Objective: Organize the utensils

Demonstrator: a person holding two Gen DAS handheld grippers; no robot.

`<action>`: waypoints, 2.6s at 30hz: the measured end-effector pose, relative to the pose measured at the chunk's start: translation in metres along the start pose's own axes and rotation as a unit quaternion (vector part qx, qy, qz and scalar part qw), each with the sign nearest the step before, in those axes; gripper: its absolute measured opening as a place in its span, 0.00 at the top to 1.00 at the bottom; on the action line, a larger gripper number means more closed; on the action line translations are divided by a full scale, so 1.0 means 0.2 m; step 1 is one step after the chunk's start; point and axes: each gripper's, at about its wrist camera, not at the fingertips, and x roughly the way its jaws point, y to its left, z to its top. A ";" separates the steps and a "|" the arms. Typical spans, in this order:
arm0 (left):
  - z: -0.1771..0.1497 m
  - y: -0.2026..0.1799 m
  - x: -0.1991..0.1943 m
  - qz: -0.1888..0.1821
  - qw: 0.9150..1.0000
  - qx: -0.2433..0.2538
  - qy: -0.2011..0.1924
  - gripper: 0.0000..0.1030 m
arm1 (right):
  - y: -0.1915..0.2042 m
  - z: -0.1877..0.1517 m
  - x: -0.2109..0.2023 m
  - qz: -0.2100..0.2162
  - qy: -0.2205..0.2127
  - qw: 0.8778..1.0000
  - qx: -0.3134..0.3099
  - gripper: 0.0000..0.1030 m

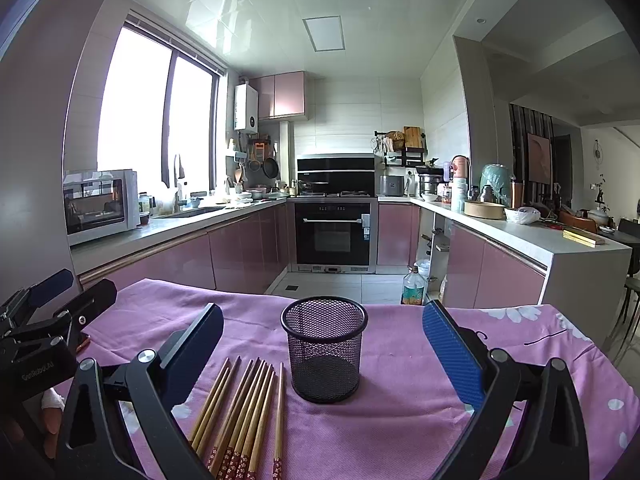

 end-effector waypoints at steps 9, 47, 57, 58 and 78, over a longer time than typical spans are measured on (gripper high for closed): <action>0.00 0.00 0.00 0.000 1.000 -0.001 0.000 0.06 | 0.00 0.00 0.00 0.003 0.000 1.000 0.002 0.06; 0.00 -0.02 -0.03 0.000 1.000 -0.002 0.003 0.06 | 0.00 -0.01 0.01 0.007 0.006 1.000 0.007 0.06; 0.01 -0.02 -0.03 -0.001 1.000 -0.001 0.004 0.06 | 0.00 -0.01 0.01 0.008 0.006 1.000 0.009 0.06; 0.01 -0.02 -0.03 -0.001 1.000 -0.001 0.004 0.06 | 0.00 -0.01 0.01 0.007 0.007 1.000 0.009 0.06; 0.01 -0.02 -0.01 0.000 1.000 0.002 0.011 0.06 | -0.02 -0.02 0.02 0.010 0.011 1.000 0.015 0.06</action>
